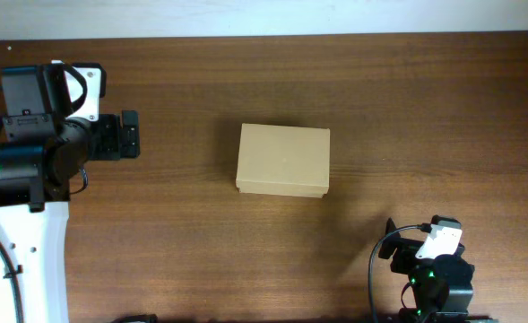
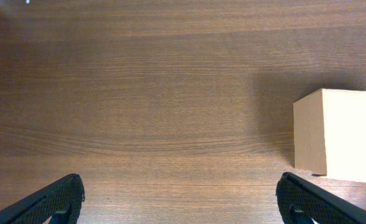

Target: Pack container

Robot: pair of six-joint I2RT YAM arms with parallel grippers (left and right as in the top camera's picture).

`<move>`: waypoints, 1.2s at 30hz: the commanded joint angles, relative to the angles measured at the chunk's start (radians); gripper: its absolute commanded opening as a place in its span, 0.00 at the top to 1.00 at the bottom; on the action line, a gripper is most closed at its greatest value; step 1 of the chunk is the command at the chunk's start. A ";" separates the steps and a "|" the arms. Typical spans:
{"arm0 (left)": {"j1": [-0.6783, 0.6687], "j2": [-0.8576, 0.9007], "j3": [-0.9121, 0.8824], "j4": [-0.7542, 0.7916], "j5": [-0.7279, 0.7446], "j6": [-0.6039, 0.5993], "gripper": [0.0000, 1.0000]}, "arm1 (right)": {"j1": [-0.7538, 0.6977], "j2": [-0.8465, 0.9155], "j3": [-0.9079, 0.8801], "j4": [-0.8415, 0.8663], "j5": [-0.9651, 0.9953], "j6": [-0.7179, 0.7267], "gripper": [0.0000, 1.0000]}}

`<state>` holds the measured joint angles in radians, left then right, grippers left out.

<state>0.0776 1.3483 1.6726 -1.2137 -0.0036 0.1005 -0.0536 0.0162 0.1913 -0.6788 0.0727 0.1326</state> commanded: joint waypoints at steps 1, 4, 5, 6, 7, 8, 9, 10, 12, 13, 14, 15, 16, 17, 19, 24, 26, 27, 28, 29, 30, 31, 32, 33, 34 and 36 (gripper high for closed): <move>-0.003 0.002 -0.003 0.002 0.011 -0.002 0.01 | -0.005 -0.013 -0.010 0.002 -0.017 0.008 0.01; -0.003 0.002 -0.003 0.002 0.011 -0.002 0.01 | -0.005 -0.013 -0.010 0.002 -0.017 0.008 0.01; -0.003 0.002 -0.003 0.002 0.011 -0.002 0.01 | -0.005 -0.013 -0.010 0.002 -0.017 0.008 0.01; -0.003 0.002 -0.003 0.002 0.011 -0.002 0.01 | -0.005 -0.013 -0.010 0.002 -0.017 0.008 0.01; -0.003 0.002 -0.003 0.002 0.011 -0.002 0.01 | -0.005 -0.013 -0.010 0.002 -0.017 0.008 0.01; -0.003 0.002 -0.003 0.002 0.011 -0.002 0.01 | -0.005 -0.013 -0.010 0.002 -0.017 0.008 0.01; -0.003 0.002 -0.003 0.002 0.011 -0.002 0.01 | -0.005 -0.013 -0.010 0.002 -0.017 0.008 0.01; -0.003 0.002 -0.003 0.002 0.011 -0.002 0.01 | -0.005 -0.013 -0.010 0.002 -0.017 0.008 0.01; -0.003 0.002 -0.003 0.002 0.011 -0.002 0.01 | -0.005 -0.013 -0.010 0.002 -0.017 0.008 0.01; -0.003 0.002 -0.003 0.002 0.011 -0.002 0.01 | -0.005 -0.013 -0.010 0.002 -0.017 0.008 0.01; -0.003 0.002 -0.003 0.002 0.011 -0.002 0.01 | -0.005 -0.013 -0.010 0.002 -0.017 0.008 0.01; -0.003 0.002 -0.003 0.002 0.011 -0.002 0.01 | -0.005 -0.013 -0.010 0.002 -0.017 0.008 0.01; -0.003 0.002 -0.003 0.002 0.011 -0.002 0.01 | -0.005 -0.013 -0.010 0.002 -0.017 0.008 0.01; -0.003 0.002 -0.003 0.002 0.011 -0.002 0.01 | -0.005 -0.013 -0.010 0.002 -0.017 0.008 0.01; -0.003 0.002 -0.003 0.002 0.011 -0.002 0.01 | -0.005 -0.013 -0.010 0.002 -0.017 0.008 0.01; -0.004 -0.025 -0.003 0.002 0.008 -0.002 0.01 | -0.005 -0.013 -0.010 0.002 -0.017 0.008 0.01; -0.004 -0.059 -0.005 0.002 0.008 -0.002 0.01 | -0.005 -0.013 -0.010 0.002 -0.017 0.008 0.01; -0.004 -0.082 -0.012 0.002 0.008 -0.002 0.01 | -0.005 -0.013 -0.010 0.002 -0.017 0.008 0.01; -0.004 -0.116 -0.030 0.011 0.004 0.005 0.01 | -0.005 -0.013 -0.010 0.002 -0.017 0.008 0.01; -0.004 -0.151 -0.059 0.059 -0.011 0.029 0.01 | -0.005 -0.013 -0.010 0.002 -0.017 0.008 0.01; -0.004 -0.189 -0.097 0.122 -0.023 0.035 0.01 | -0.005 -0.013 -0.010 0.002 -0.017 0.008 0.01; -0.004 -0.238 -0.151 0.206 -0.022 0.035 0.01 | -0.005 -0.013 -0.010 0.002 -0.017 0.008 0.01; -0.008 -0.281 -0.204 0.282 -0.022 0.035 0.01 | -0.005 -0.013 -0.010 0.002 -0.017 0.008 0.01; -0.016 -0.327 -0.264 0.362 -0.022 0.035 0.01 | -0.005 -0.013 -0.010 0.002 -0.017 0.008 0.01; -0.032 -0.381 -0.335 0.457 -0.022 0.035 0.01 | -0.005 -0.013 -0.010 0.002 -0.017 0.008 0.01; -0.070 -0.476 -0.468 0.642 -0.022 0.035 0.01 | -0.005 -0.013 -0.010 0.002 -0.017 0.008 0.01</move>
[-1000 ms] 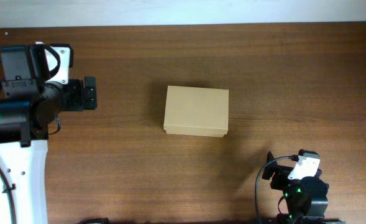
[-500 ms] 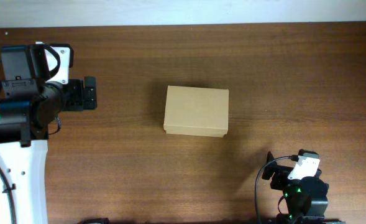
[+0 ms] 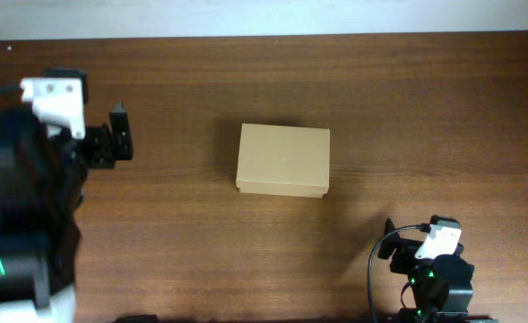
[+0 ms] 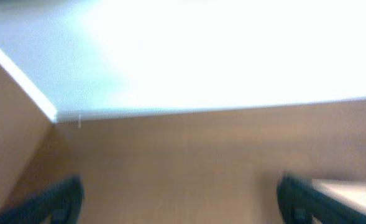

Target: Pack container

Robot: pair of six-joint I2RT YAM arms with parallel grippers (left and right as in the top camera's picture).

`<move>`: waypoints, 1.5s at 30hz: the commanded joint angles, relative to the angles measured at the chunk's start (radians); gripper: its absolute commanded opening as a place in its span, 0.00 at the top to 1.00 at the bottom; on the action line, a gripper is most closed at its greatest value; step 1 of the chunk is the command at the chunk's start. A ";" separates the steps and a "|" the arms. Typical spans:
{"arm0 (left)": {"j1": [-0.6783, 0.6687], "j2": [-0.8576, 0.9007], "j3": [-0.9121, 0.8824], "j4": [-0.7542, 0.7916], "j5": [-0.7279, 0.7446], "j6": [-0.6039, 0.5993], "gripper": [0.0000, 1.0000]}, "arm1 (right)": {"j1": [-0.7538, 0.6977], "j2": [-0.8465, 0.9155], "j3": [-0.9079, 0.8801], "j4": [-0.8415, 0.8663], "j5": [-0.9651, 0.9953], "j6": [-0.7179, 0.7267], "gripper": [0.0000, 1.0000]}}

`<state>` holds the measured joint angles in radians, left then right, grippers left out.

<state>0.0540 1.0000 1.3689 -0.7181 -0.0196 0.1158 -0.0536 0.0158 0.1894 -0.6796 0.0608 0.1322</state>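
A closed tan cardboard box (image 3: 283,160) lies in the middle of the brown table (image 3: 425,108). My left gripper (image 3: 120,136) hovers at the far left, well apart from the box, pointing toward it. Its wrist view is blurred: the left gripper (image 4: 179,205) is open, with dark fingertips (image 4: 55,200) wide apart at the bottom corners and nothing between them. Only a pale sliver of the box (image 4: 350,186) shows at the lower right there. My right gripper (image 3: 393,242) is folded near the front right edge, and its jaws are too small to read.
A white wall (image 4: 220,56) runs behind the table's far edge. The left arm's bulk (image 3: 21,215) covers the table's left side. A cable (image 3: 376,269) loops beside the right arm.
The left arm has risen and tilted up: its wrist view showed the tabletop and the box's corner, and now shows a blur of wall and far table edge. The box and right arm are unmoved.
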 commanded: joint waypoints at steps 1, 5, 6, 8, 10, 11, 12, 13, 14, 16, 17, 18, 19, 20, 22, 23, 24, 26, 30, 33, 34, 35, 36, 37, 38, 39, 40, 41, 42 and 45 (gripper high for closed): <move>-0.068 -0.175 -0.234 0.242 -0.006 0.020 0.01 | -0.005 -0.012 -0.008 0.003 -0.005 0.008 0.01; -0.141 -0.373 -0.537 0.602 -0.006 0.020 0.01 | -0.005 -0.012 -0.008 0.003 -0.005 0.008 0.01; -0.143 -0.417 -0.606 0.668 -0.005 0.020 0.01 | -0.005 -0.012 -0.008 0.003 -0.005 0.008 0.01; -0.143 -0.511 -0.748 0.777 -0.003 0.020 0.01 | -0.005 -0.012 -0.008 0.003 -0.005 0.008 0.01; -0.143 -0.596 -0.865 0.835 -0.003 0.020 0.01 | -0.005 -0.012 -0.008 0.003 -0.005 0.008 0.01; -0.143 -0.644 -0.924 0.851 -0.003 0.020 0.01 | -0.005 -0.012 -0.008 0.003 -0.005 0.008 0.01; -0.143 -0.683 -0.970 0.862 -0.003 0.020 0.01 | -0.005 -0.012 -0.008 0.003 -0.005 0.008 0.01; -0.143 -0.724 -1.019 0.872 -0.003 0.020 0.01 | -0.005 -0.012 -0.008 0.003 -0.005 0.008 0.01; -0.143 -0.756 -1.057 0.874 -0.003 0.020 0.01 | -0.005 -0.012 -0.008 0.003 -0.005 0.008 0.01; -0.143 -0.817 -1.132 0.875 -0.003 0.020 0.01 | -0.005 -0.012 -0.008 0.003 -0.005 0.008 0.01; -0.143 -0.842 -1.162 0.875 -0.003 0.020 0.01 | -0.005 -0.012 -0.008 0.003 -0.005 0.008 0.01; -0.143 -0.863 -1.188 0.874 -0.003 0.020 0.01 | -0.005 -0.012 -0.008 0.003 -0.005 0.008 0.01; -0.143 -0.881 -1.210 0.875 -0.003 0.020 0.01 | -0.005 -0.012 -0.008 0.003 -0.005 0.008 0.01; -0.143 -0.898 -1.231 0.875 -0.003 0.020 0.01 | -0.005 -0.012 -0.008 0.003 -0.005 0.008 0.01; -0.143 -0.920 -1.260 0.870 -0.003 0.020 0.01 | -0.005 -0.012 -0.008 0.003 -0.005 0.008 0.01; -0.143 -0.926 -1.270 0.863 -0.003 0.020 0.01 | -0.005 -0.012 -0.008 0.003 -0.005 0.008 0.01; -0.143 -0.930 -1.278 0.853 -0.003 0.020 0.01 | -0.005 -0.012 -0.008 0.003 -0.005 0.008 0.01; -0.143 -0.930 -1.291 0.850 -0.003 0.020 0.01 | -0.005 -0.012 -0.008 0.003 -0.005 0.008 0.01; -0.132 -0.931 -1.328 0.835 -0.002 0.020 0.01 | -0.005 -0.012 -0.008 0.003 -0.005 0.008 0.01; -0.113 -0.946 -1.361 0.818 -0.002 0.020 0.01 | -0.005 -0.012 -0.008 0.003 -0.005 0.008 0.01; -0.109 -0.954 -1.361 0.781 -0.003 0.020 0.01 | -0.005 -0.012 -0.008 0.003 -0.005 0.008 0.01; -0.106 -0.963 -1.361 0.753 -0.002 0.020 0.01 | -0.005 -0.012 -0.008 0.003 -0.005 0.008 0.01; -0.105 -0.974 -1.361 0.722 -0.003 0.020 0.01 | -0.005 -0.012 -0.008 0.003 -0.005 0.008 0.01; -0.105 -0.985 -1.361 0.692 -0.003 0.020 0.01 | -0.005 -0.012 -0.008 0.003 -0.005 0.008 0.01; -0.105 -0.996 -1.361 0.657 -0.003 0.020 0.01 | -0.005 -0.012 -0.008 0.003 -0.005 0.008 0.01; -0.105 -0.996 -1.361 0.636 -0.002 0.020 0.01 | -0.005 -0.012 -0.008 0.003 -0.005 0.008 0.01; -0.105 -0.995 -1.361 0.637 -0.002 0.020 0.01 | -0.005 -0.012 -0.008 0.003 -0.005 0.008 0.01; -0.105 -0.995 -1.361 0.637 -0.003 0.020 0.01 | -0.005 -0.012 -0.008 0.003 -0.005 0.008 0.01; -0.105 -0.995 -1.361 0.637 -0.002 0.020 0.01 | -0.005 -0.012 -0.008 0.003 -0.005 0.008 0.01; -0.105 -0.995 -1.361 0.637 -0.002 0.020 0.01 | -0.005 -0.012 -0.008 0.003 -0.005 0.008 0.01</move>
